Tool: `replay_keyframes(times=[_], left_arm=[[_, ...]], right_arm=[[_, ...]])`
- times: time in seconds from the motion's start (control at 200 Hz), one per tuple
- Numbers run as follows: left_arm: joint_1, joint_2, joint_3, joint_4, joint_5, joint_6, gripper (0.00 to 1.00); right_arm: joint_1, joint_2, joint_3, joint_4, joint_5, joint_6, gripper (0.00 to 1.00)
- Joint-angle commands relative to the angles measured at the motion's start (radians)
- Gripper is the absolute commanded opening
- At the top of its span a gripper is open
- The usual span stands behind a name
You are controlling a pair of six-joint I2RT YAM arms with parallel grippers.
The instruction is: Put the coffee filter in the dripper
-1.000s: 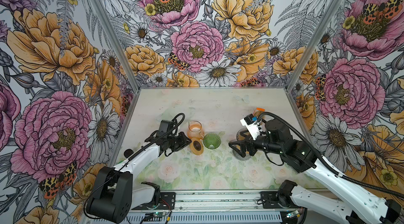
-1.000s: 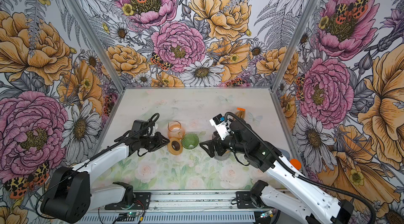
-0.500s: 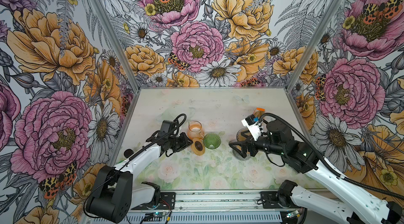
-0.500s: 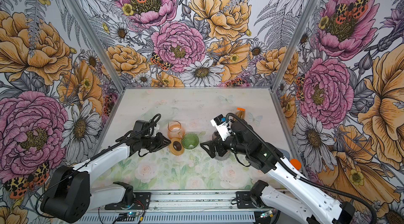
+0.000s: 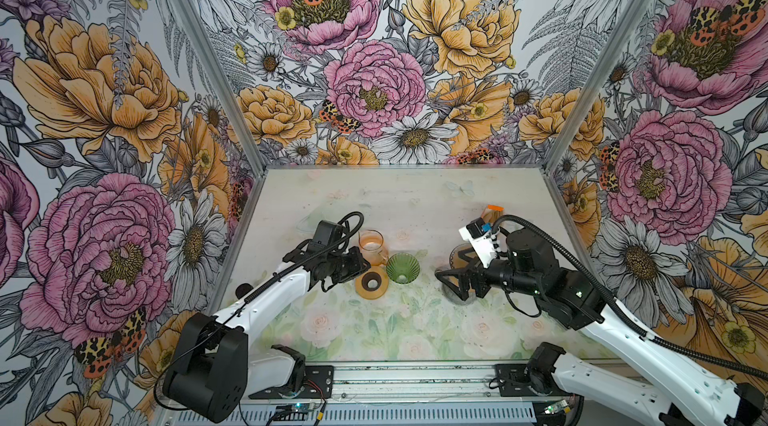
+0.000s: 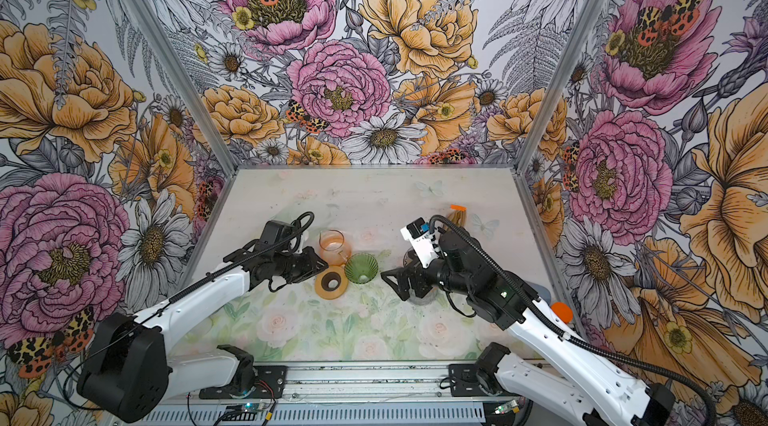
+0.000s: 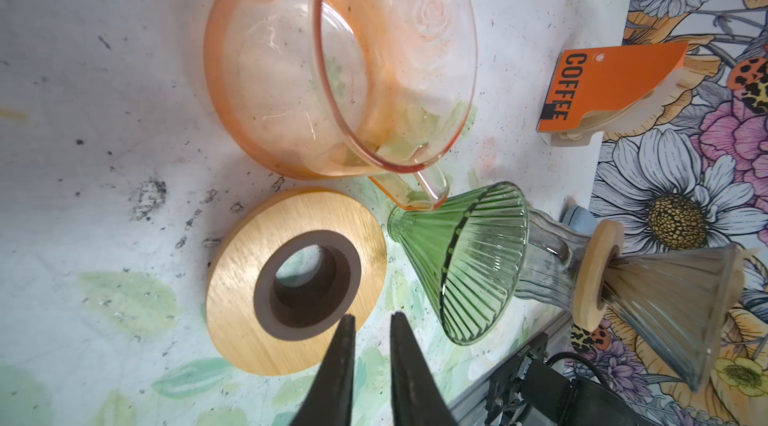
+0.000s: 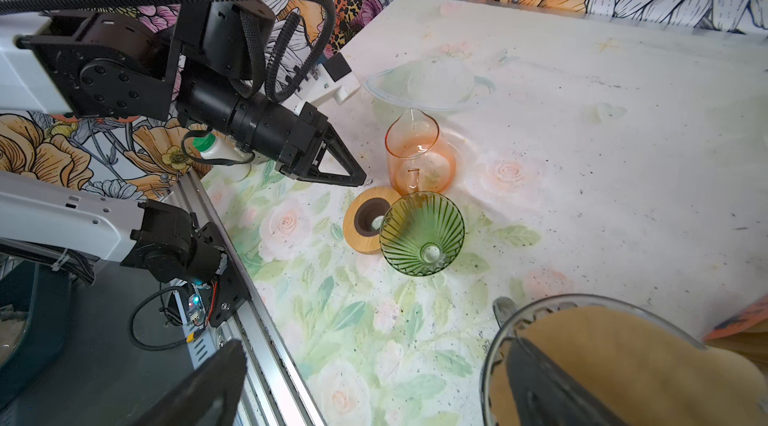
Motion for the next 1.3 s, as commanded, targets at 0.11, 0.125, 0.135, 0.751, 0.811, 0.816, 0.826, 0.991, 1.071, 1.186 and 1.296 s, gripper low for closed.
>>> replay_keyframes(times=[0.11, 0.125, 0.135, 0.751, 0.811, 0.816, 0.826, 0.991, 1.071, 1.186, 1.296], left_arm=[[-0.023, 0.024, 0.040, -0.048, -0.082, 0.022, 0.25], [-0.024, 0.022, 0.039, -0.051, -0.089, 0.021, 0.26], [-0.022, 0.020, 0.038, -0.053, -0.091, 0.021, 0.27], [0.075, -0.022, -0.156, 0.078, 0.031, -0.020, 0.58], [0.090, -0.012, -0.167, 0.087, 0.034, -0.016, 0.59], [0.090, -0.012, -0.168, 0.089, 0.036, -0.017, 0.59], [0.091, -0.009, -0.171, 0.093, 0.037, -0.017, 0.59], [0.108, 0.029, -0.209, 0.168, 0.082, -0.023, 0.60], [0.106, 0.039, -0.212, 0.186, 0.087, -0.023, 0.60], [0.110, 0.048, -0.219, 0.215, 0.100, -0.025, 0.57], [0.112, 0.066, -0.236, 0.248, 0.105, -0.030, 0.55]], right_arm=[[-0.006, -0.023, -0.013, 0.021, 0.015, 0.011, 0.99], [-0.006, -0.023, -0.015, 0.021, 0.014, 0.010, 0.99], [-0.006, -0.023, -0.015, 0.021, 0.013, 0.011, 0.99], [-0.006, -0.015, -0.005, 0.023, -0.023, -0.004, 1.00], [-0.006, -0.014, -0.004, 0.023, -0.025, -0.004, 0.99], [-0.006, -0.012, -0.005, 0.023, -0.025, -0.004, 0.99], [-0.006, -0.011, -0.003, 0.023, -0.025, -0.005, 0.99], [-0.007, -0.007, 0.001, 0.021, -0.025, -0.005, 0.99], [-0.007, -0.006, 0.004, 0.021, -0.025, -0.006, 0.99], [-0.007, 0.004, 0.008, 0.021, -0.026, -0.005, 1.00], [-0.007, 0.012, 0.010, 0.021, -0.028, -0.006, 1.00]])
